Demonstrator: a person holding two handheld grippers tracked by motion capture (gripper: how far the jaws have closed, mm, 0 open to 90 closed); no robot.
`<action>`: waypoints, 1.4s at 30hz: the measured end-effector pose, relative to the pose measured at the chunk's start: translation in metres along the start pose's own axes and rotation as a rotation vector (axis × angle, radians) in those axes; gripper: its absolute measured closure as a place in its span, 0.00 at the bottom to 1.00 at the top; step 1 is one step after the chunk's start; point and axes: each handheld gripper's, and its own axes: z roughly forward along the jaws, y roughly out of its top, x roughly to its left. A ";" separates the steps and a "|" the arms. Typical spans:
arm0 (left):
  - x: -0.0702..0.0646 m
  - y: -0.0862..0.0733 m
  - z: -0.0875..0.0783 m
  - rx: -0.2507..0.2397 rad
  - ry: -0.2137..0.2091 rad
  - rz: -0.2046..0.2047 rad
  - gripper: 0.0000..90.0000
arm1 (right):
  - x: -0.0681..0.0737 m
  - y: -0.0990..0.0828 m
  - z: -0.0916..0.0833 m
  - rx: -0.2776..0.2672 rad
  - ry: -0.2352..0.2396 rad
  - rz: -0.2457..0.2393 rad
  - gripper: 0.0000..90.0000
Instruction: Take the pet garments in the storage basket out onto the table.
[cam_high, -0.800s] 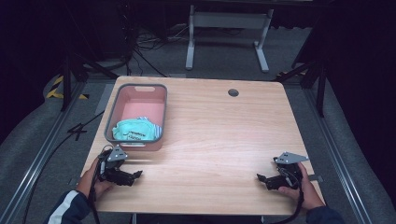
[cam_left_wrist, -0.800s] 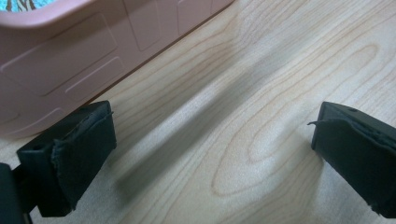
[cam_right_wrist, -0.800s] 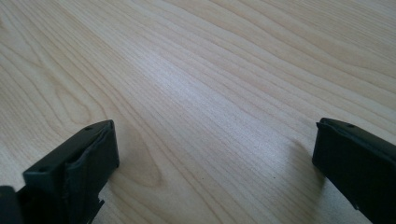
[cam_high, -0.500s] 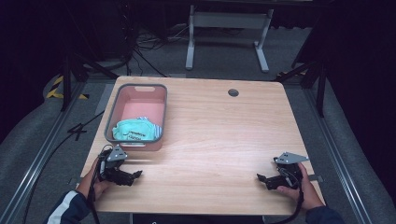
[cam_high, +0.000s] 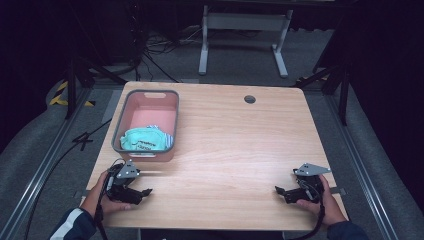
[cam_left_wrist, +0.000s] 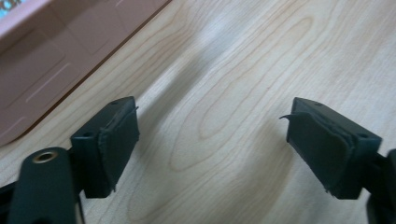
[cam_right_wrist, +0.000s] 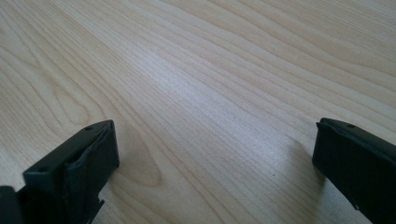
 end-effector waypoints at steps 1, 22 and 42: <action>-0.001 0.001 -0.001 -0.001 0.008 0.001 0.19 | 0.000 0.000 0.000 0.000 0.000 0.000 0.01; -0.007 0.022 -0.046 -0.088 0.065 0.029 0.24 | 0.000 0.000 0.000 -0.001 0.000 0.002 0.01; 0.017 0.077 -0.076 -0.136 0.168 0.074 0.23 | 0.000 0.000 0.000 -0.001 0.000 0.003 0.01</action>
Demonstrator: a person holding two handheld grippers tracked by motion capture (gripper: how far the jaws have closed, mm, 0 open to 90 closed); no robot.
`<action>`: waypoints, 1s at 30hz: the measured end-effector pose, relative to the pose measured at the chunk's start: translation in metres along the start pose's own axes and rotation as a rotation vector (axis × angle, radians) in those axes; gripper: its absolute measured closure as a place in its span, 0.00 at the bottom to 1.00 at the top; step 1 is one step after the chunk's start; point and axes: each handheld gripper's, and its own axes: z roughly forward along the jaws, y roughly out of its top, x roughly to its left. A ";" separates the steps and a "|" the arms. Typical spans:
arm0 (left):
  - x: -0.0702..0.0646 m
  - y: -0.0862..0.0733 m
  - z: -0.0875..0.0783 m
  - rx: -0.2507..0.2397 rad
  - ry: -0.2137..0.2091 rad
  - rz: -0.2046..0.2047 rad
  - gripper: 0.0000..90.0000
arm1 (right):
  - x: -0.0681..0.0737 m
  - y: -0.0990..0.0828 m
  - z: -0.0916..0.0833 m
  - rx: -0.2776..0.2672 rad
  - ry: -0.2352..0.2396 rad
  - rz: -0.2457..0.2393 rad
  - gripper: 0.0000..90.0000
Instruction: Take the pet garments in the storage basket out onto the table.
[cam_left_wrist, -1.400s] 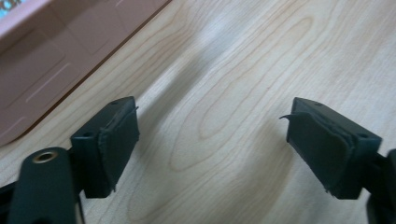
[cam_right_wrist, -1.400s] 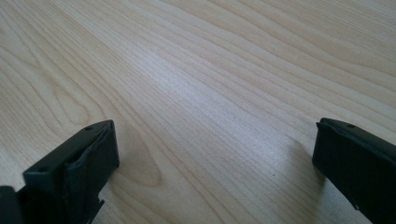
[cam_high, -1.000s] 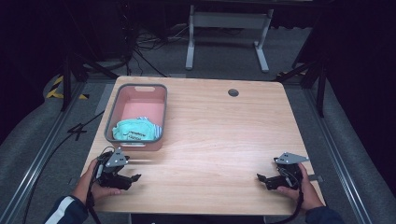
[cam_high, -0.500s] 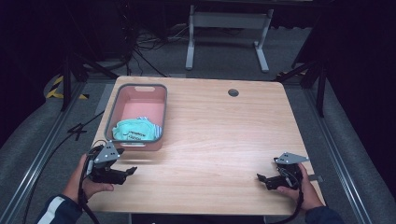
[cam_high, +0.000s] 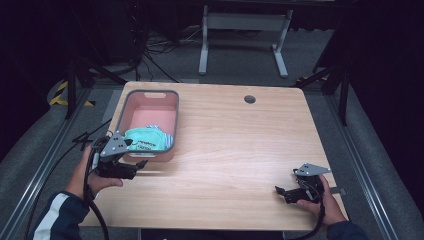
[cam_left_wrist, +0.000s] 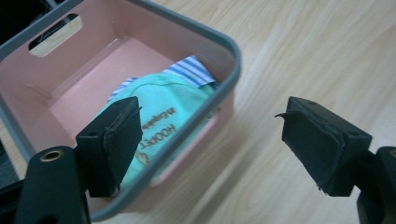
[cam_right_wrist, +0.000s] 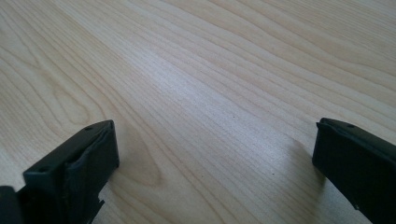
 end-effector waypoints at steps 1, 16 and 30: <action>0.004 0.002 0.003 0.011 0.002 -0.006 0.23 | 0.000 0.000 0.000 0.000 0.000 0.000 0.01; 0.053 0.034 0.061 0.217 -0.073 -0.081 0.21 | 0.000 0.000 0.000 0.000 0.000 0.000 0.01; 0.064 0.048 0.132 0.518 -0.070 -0.061 0.23 | 0.000 0.000 0.000 -0.001 0.000 0.003 0.01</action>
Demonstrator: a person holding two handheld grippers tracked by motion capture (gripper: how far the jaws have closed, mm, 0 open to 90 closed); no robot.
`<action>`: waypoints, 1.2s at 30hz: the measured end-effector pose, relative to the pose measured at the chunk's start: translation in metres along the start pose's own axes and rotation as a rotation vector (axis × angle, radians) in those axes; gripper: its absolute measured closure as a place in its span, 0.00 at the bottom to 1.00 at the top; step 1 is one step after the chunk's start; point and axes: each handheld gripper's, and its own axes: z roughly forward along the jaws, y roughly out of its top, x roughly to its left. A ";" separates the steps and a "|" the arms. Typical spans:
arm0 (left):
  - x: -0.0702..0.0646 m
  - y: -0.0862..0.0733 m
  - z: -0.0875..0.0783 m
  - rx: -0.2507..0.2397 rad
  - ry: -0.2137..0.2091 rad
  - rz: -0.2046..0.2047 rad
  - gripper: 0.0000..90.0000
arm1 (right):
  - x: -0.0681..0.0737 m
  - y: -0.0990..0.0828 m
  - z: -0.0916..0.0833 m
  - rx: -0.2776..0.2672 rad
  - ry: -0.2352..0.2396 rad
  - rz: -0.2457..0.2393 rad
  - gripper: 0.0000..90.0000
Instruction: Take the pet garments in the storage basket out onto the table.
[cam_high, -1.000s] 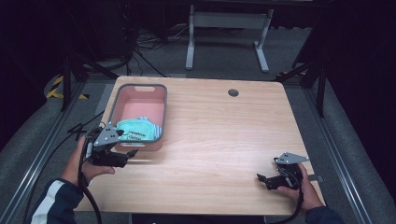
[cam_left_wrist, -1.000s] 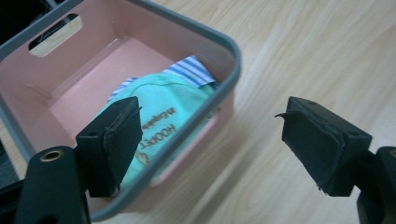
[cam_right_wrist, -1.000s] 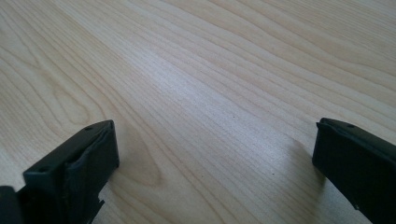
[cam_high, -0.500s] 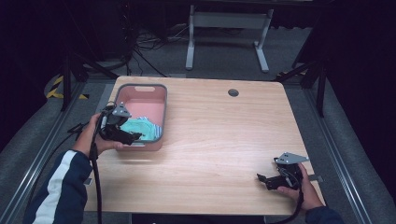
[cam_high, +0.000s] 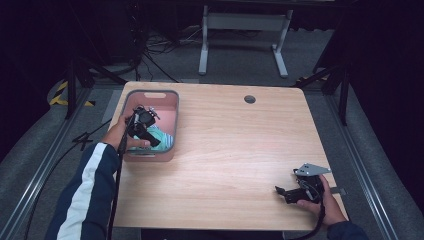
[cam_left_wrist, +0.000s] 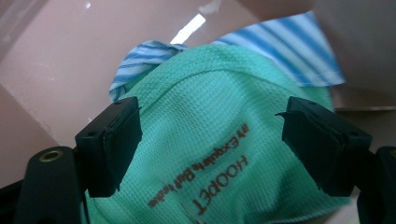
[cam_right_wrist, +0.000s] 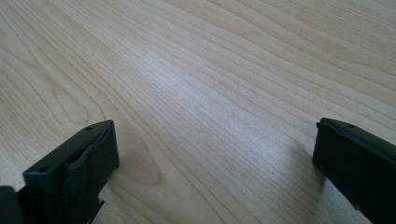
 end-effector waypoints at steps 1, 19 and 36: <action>0.001 0.001 0.003 0.007 -0.014 0.000 0.23 | 0.000 0.000 0.000 0.000 0.000 0.000 0.01; 0.014 0.009 0.033 0.201 -0.028 -0.013 0.26 | 0.000 0.000 0.000 0.000 0.000 0.000 0.01; 0.019 0.010 0.030 0.174 -0.102 -0.080 0.71 | 0.000 0.000 0.000 0.000 0.000 0.000 0.01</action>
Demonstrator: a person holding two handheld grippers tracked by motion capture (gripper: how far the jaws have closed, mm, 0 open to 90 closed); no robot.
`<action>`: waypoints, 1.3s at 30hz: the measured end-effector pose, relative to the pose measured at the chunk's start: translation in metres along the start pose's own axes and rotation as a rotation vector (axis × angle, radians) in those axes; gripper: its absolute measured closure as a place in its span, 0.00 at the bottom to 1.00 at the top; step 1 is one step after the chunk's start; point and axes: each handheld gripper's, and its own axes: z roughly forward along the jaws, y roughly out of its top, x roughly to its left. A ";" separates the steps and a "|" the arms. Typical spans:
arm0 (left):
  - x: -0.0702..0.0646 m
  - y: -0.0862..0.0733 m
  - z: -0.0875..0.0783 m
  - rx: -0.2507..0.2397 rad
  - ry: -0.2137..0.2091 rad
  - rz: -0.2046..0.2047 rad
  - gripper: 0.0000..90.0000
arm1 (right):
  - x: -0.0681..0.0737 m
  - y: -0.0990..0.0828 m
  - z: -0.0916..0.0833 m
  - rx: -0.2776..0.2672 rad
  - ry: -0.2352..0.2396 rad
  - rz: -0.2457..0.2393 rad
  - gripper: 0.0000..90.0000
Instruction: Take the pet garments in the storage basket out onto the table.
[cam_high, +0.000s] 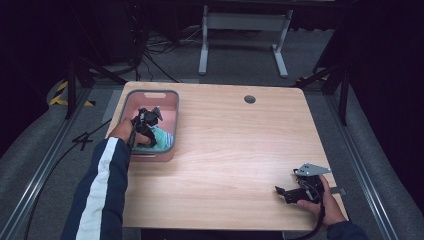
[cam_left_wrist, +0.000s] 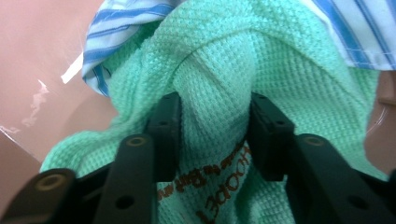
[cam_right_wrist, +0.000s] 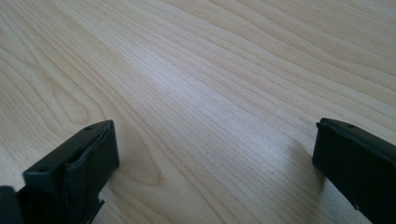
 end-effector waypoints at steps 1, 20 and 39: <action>0.000 0.000 0.000 -0.005 0.005 0.004 0.76 | 0.000 0.000 0.000 0.000 0.000 0.000 0.01; -0.011 -0.020 -0.040 -0.267 0.088 0.005 0.86 | 0.001 0.000 0.000 0.000 -0.004 0.003 0.01; -0.023 -0.068 -0.069 -0.659 0.068 -0.060 0.87 | 0.000 0.000 0.000 0.001 -0.001 0.003 0.01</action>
